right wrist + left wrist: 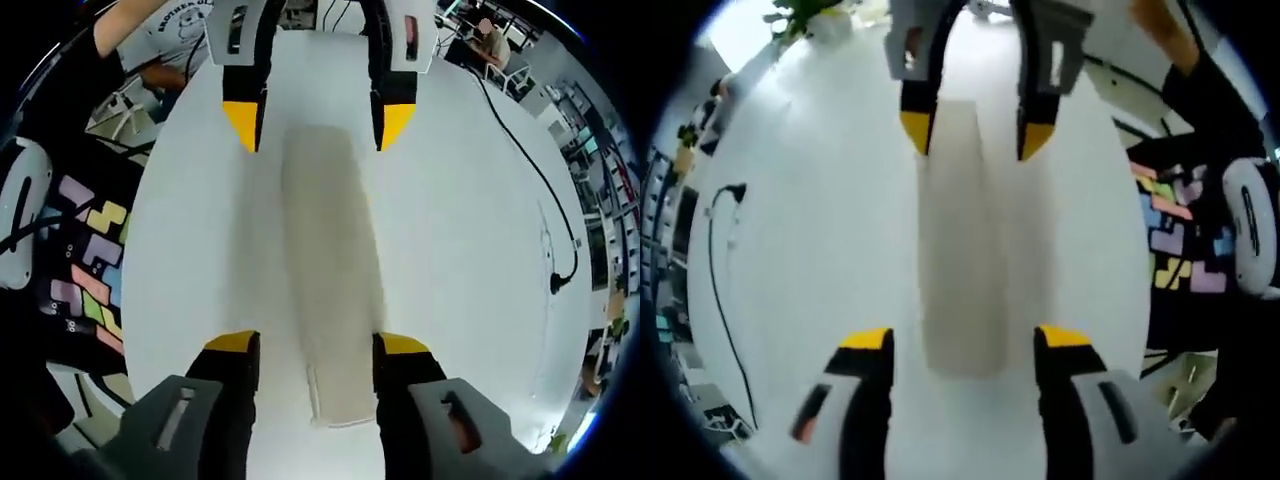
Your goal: Arrange the utensils inside the cutlery case until each visible utensil rests in its matching compartment.
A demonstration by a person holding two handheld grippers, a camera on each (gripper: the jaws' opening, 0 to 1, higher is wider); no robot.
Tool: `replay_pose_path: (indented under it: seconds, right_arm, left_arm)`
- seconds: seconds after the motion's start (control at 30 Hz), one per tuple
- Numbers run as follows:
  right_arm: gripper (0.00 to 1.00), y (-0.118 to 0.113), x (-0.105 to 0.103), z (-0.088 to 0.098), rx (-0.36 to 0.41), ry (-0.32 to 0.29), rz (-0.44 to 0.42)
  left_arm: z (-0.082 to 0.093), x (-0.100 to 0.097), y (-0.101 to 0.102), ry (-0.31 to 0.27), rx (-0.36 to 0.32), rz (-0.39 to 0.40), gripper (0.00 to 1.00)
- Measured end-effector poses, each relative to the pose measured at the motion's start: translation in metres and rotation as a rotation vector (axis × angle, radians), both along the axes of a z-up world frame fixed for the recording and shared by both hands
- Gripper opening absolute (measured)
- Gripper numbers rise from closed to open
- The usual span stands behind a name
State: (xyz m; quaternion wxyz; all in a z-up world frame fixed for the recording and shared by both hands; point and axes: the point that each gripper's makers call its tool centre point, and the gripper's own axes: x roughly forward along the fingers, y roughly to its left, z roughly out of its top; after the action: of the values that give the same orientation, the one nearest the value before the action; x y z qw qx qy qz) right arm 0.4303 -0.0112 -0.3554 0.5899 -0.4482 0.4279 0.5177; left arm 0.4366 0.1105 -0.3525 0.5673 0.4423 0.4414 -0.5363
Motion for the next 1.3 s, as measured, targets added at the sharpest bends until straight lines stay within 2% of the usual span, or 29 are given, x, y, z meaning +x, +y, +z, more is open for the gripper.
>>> replay_pose_path:
  seconds: [0.1, 0.17, 0.3, 0.4, 0.47, 0.5, 0.63, 0.8, 0.93, 1.0, 1.03, 1.17, 1.23, 1.3]
  right_arm:
    - [0.49, -0.004, 0.008, -0.004, 0.0, -0.001, -0.016]
    - [0.5, -0.004, 0.009, -0.011, 0.012, 0.024, -0.036]
    - [0.47, -0.008, 0.014, -0.019, 0.004, 0.025, -0.037]
    - [0.44, -0.01, 0.014, -0.028, 0.001, 0.036, -0.038]
    - [0.44, -0.013, 0.012, -0.026, 0.004, 0.056, -0.06]
    - [0.44, -0.013, 0.013, -0.025, 0.013, 0.05, -0.042]
    - [0.43, -0.01, 0.012, -0.027, 0.019, 0.065, -0.033]
    - [0.43, -0.008, 0.01, -0.027, 0.041, 0.071, -0.037]
    - [0.42, -0.006, 0.008, -0.026, 0.063, 0.05, -0.019]
    - [0.42, -0.006, 0.008, -0.025, 0.088, 0.053, -0.022]
    - [0.42, -0.004, 0.008, -0.025, 0.113, 0.059, -0.026]
    - [0.42, -0.006, 0.007, -0.025, 0.123, 0.062, -0.04]
    - [0.42, -0.012, 0.011, -0.025, 0.12, 0.062, -0.047]
    - [0.42, -0.017, 0.016, -0.021, 0.148, 0.071, -0.06]
  left_arm:
    - [-0.012, 0.0, 0.0, 0.006, 0.021, 0.005, 0.63]
    - [-0.017, -0.004, -0.002, 0.026, 0.013, -0.002, 0.63]
    - [-0.023, -0.001, -0.003, 0.026, 0.017, -0.006, 0.61]
    - [-0.026, 0.002, -0.004, 0.035, 0.011, 0.012, 0.56]
    - [-0.031, 0.001, -0.003, 0.041, 0.014, -0.021, 0.54]
    - [-0.034, 0.002, -0.003, 0.034, 0.015, -0.048, 0.54]
    - [-0.029, 0.006, -0.004, 0.038, -0.034, -0.005, 0.5]
    - [-0.029, 0.005, -0.006, 0.03, -0.077, -0.033, 0.5]
    - [-0.028, 0.004, -0.007, 0.03, -0.128, -0.027, 0.44]
    - [-0.028, 0.005, -0.008, 0.031, -0.129, -0.026, 0.44]
    - [-0.028, 0.005, -0.008, 0.034, -0.133, -0.028, 0.44]
    - [-0.026, 0.012, -0.011, 0.056, -0.177, -0.044, 0.44]
    - [-0.025, 0.015, -0.017, 0.064, -0.191, -0.052, 0.44]
    - [-0.02, 0.021, -0.022, 0.078, -0.196, -0.051, 0.44]
